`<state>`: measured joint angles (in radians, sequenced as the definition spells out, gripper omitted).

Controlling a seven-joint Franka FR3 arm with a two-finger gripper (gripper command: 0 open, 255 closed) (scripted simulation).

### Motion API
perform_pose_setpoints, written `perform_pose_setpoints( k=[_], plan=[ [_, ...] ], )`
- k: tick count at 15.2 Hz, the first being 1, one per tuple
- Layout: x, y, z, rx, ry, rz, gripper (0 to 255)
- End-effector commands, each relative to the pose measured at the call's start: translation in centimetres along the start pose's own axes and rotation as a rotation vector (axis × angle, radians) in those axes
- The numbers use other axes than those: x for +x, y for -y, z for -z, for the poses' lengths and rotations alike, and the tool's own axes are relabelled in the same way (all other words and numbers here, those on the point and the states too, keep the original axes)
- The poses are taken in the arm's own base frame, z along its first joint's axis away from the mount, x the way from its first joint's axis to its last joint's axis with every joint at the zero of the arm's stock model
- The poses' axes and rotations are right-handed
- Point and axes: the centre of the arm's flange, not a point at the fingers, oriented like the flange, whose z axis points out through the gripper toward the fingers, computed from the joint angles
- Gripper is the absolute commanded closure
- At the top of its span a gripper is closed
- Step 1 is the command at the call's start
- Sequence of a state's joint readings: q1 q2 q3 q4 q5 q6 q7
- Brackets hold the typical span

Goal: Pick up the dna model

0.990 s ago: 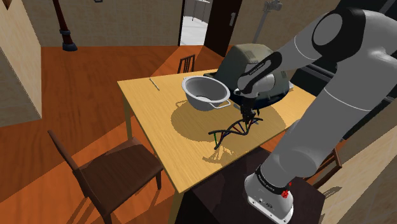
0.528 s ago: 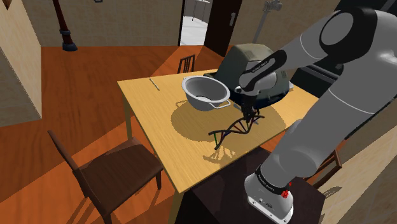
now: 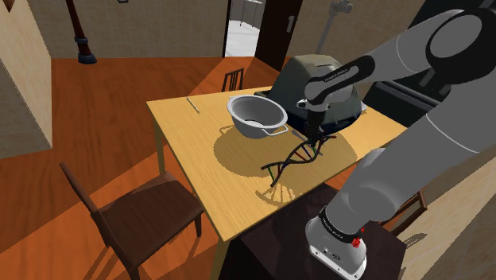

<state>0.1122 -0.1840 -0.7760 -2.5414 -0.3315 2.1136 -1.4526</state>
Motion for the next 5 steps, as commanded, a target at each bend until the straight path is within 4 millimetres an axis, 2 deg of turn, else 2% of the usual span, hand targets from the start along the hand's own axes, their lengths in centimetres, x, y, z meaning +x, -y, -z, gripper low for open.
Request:
perform_pose_setpoints(
  k=[1,3,5],
  plan=[
    [-0.1,0.3,1.1,0.000,0.000,0.000,255],
    [-0.3,0.6,2.1,0.000,0.000,0.000,255],
    [-0.3,0.6,2.1,0.000,0.000,0.000,255]
  ],
)
